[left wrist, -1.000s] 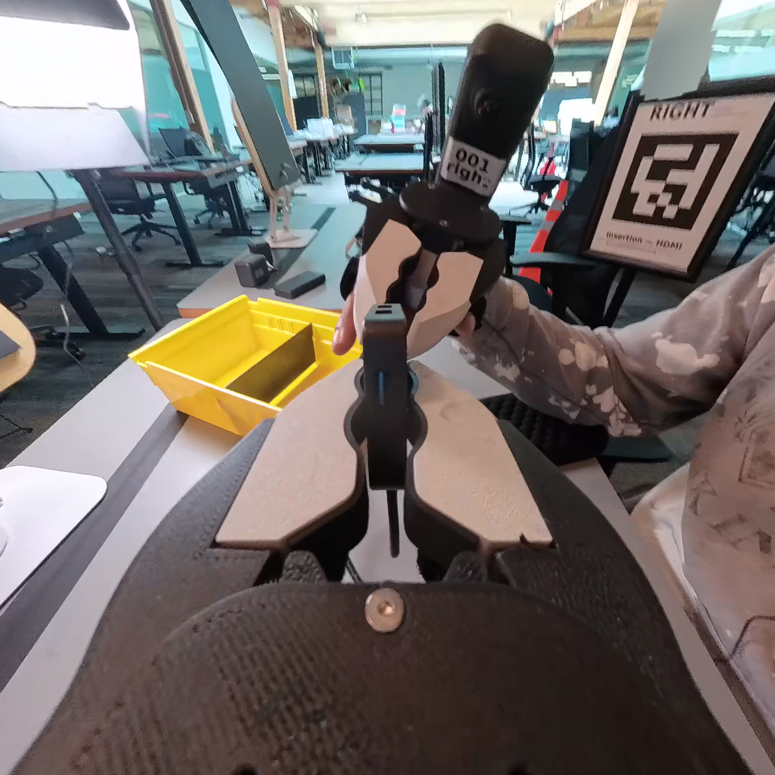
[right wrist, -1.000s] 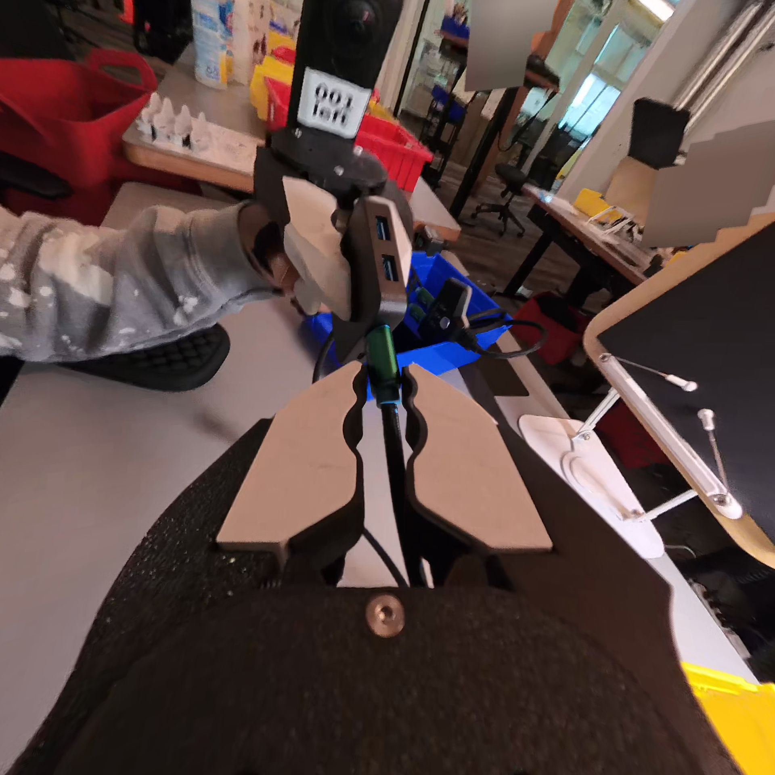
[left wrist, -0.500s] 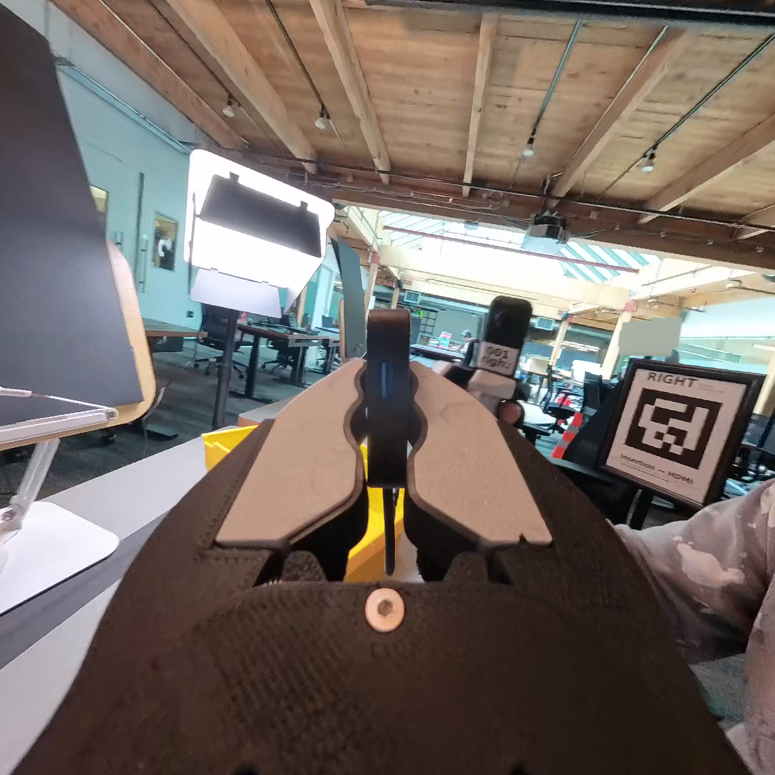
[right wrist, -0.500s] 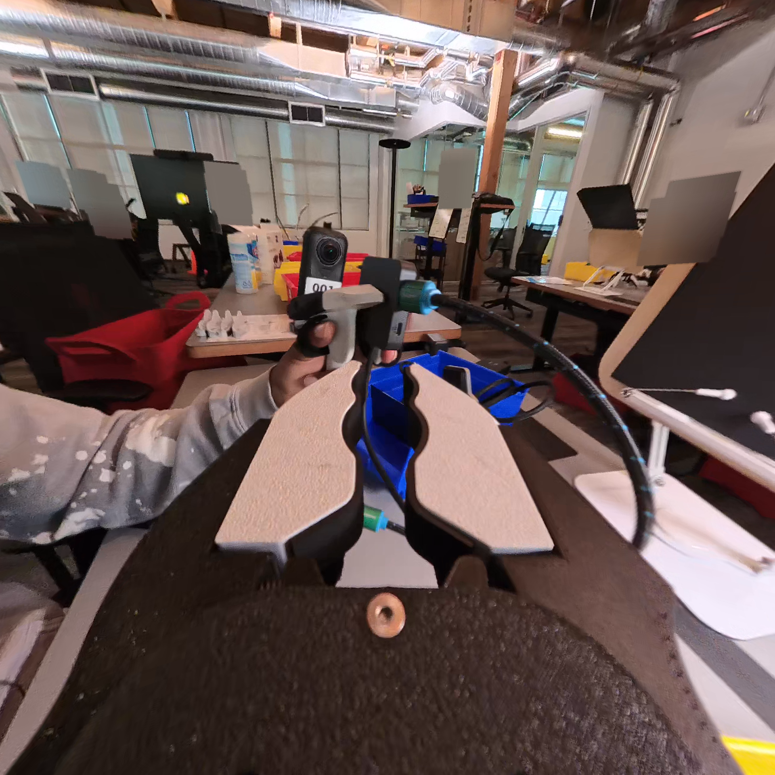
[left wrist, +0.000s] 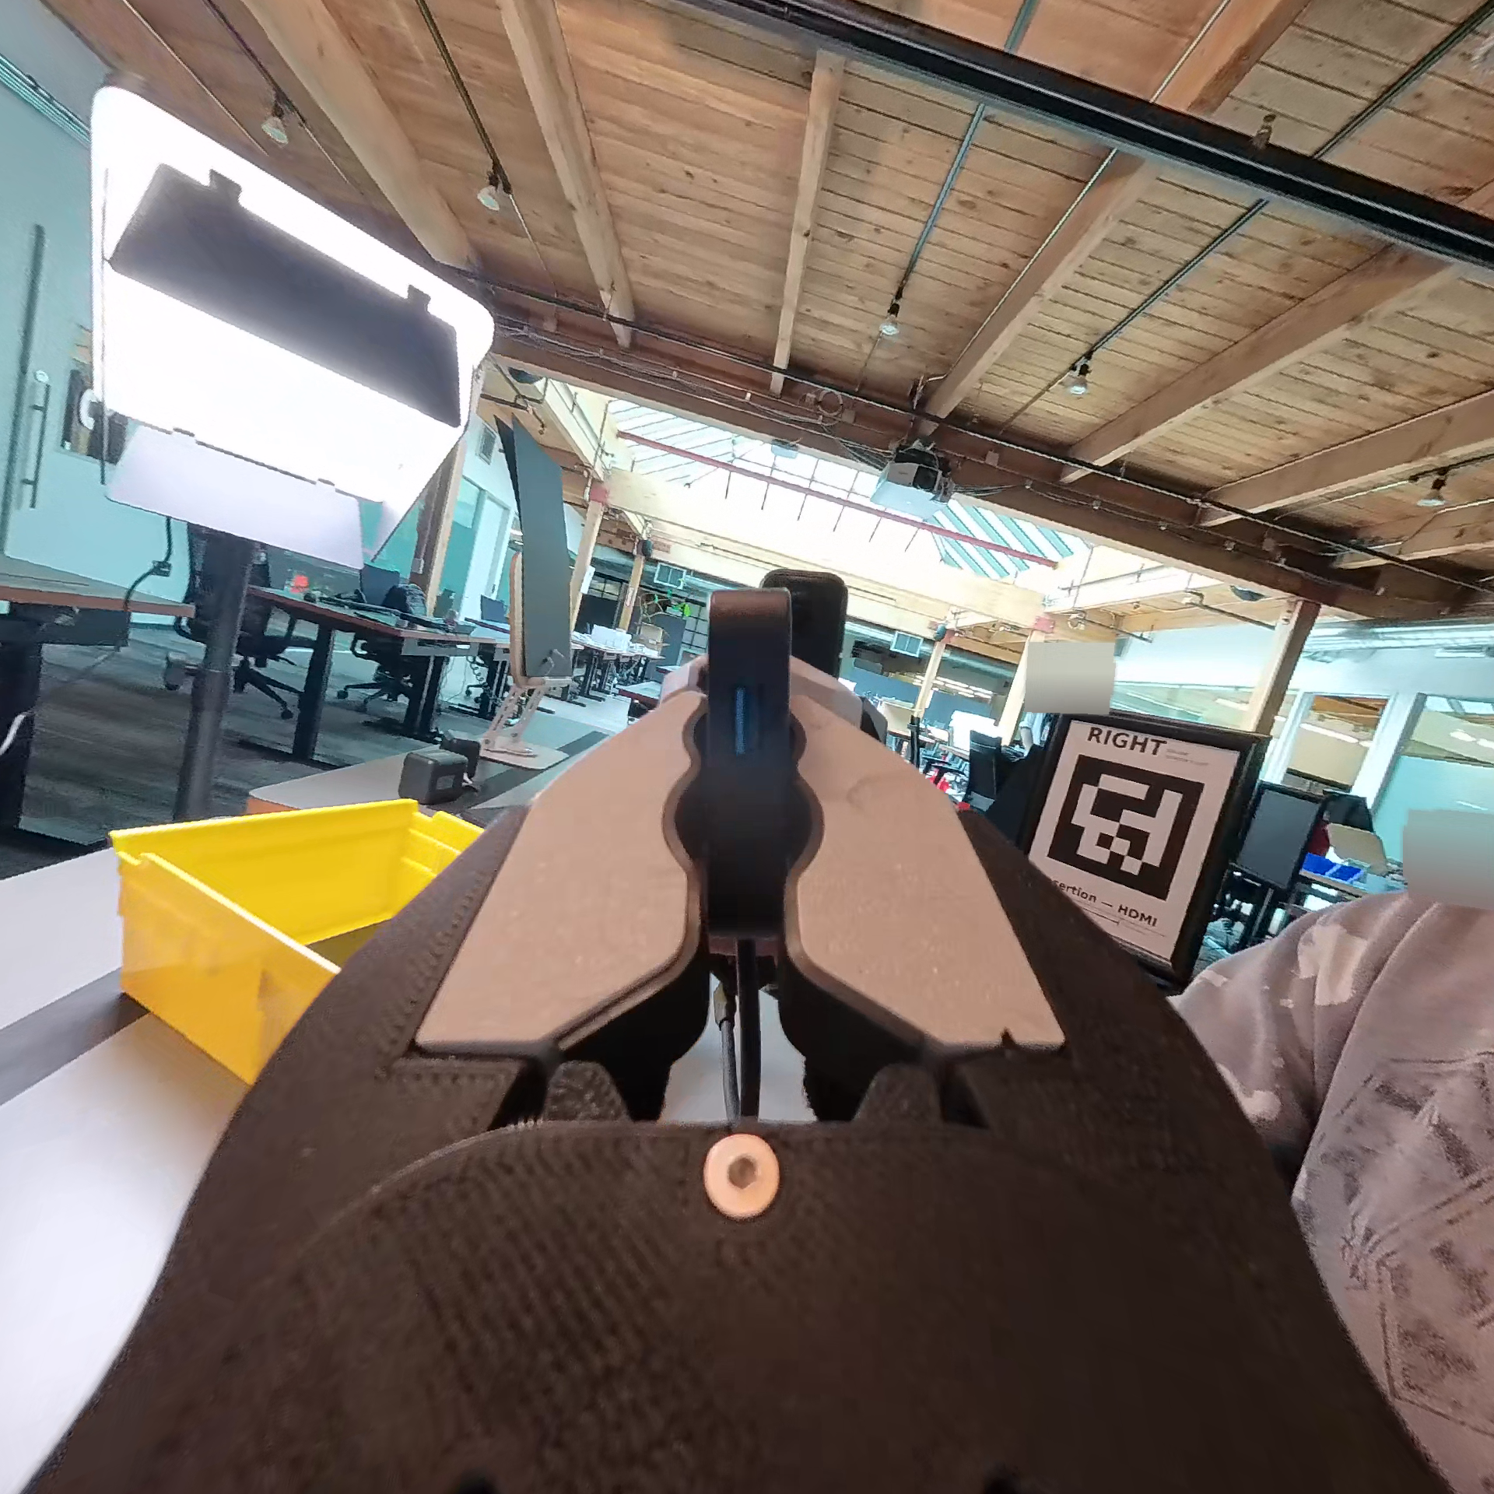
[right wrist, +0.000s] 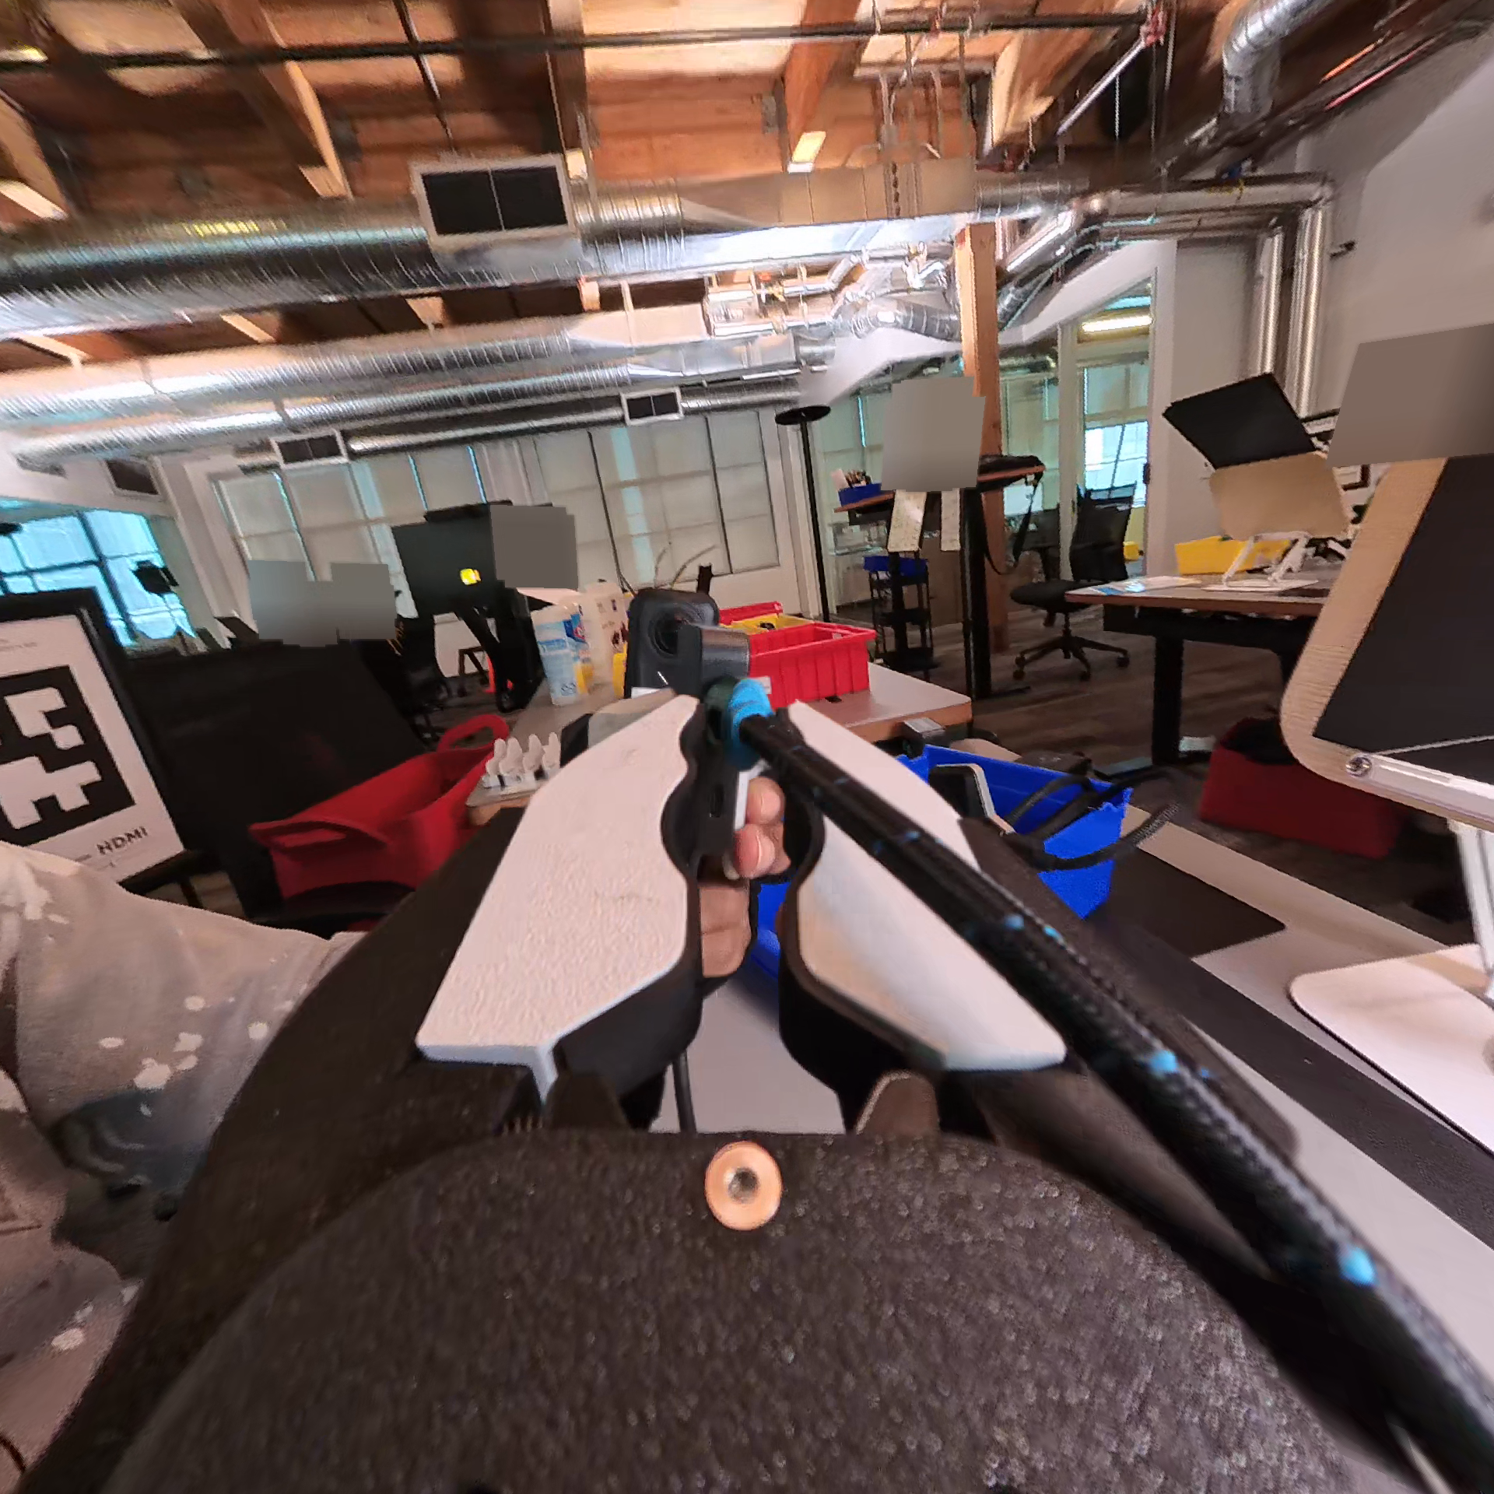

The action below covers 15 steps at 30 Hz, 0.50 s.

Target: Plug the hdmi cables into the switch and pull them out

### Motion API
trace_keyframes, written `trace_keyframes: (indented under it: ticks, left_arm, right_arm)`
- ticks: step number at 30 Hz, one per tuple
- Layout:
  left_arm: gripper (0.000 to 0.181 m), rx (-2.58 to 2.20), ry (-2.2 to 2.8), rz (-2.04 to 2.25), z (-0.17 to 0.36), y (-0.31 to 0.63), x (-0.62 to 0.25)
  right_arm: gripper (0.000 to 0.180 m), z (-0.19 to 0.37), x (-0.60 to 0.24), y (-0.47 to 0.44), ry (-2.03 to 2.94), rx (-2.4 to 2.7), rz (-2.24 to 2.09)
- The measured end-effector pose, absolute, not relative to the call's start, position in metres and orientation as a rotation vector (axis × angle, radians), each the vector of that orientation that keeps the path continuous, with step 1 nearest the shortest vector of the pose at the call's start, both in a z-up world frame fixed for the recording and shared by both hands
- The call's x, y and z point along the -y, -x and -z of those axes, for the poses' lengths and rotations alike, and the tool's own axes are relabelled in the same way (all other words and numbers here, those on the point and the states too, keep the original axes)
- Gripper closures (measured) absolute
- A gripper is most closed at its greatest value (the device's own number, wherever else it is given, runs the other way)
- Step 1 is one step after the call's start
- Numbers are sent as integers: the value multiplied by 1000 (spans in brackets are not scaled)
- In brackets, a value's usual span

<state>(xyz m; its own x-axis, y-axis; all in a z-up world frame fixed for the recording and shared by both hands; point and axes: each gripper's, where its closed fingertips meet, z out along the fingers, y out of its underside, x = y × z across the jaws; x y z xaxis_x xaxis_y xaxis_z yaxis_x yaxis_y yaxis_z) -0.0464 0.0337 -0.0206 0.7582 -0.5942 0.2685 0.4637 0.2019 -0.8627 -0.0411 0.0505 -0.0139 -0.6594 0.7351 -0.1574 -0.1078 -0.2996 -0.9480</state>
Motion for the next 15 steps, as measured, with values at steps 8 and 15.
trace_keyframes:
  ticks: [8,15]
  left_arm:
    - [155,-259,1309,746,28,33,-31]
    - [166,-311,1360,606,31,33,-29]
  right_arm:
    - [168,21,-45,33,787,1540,-1998]
    - [169,22,-35,33,741,1569,-2005]
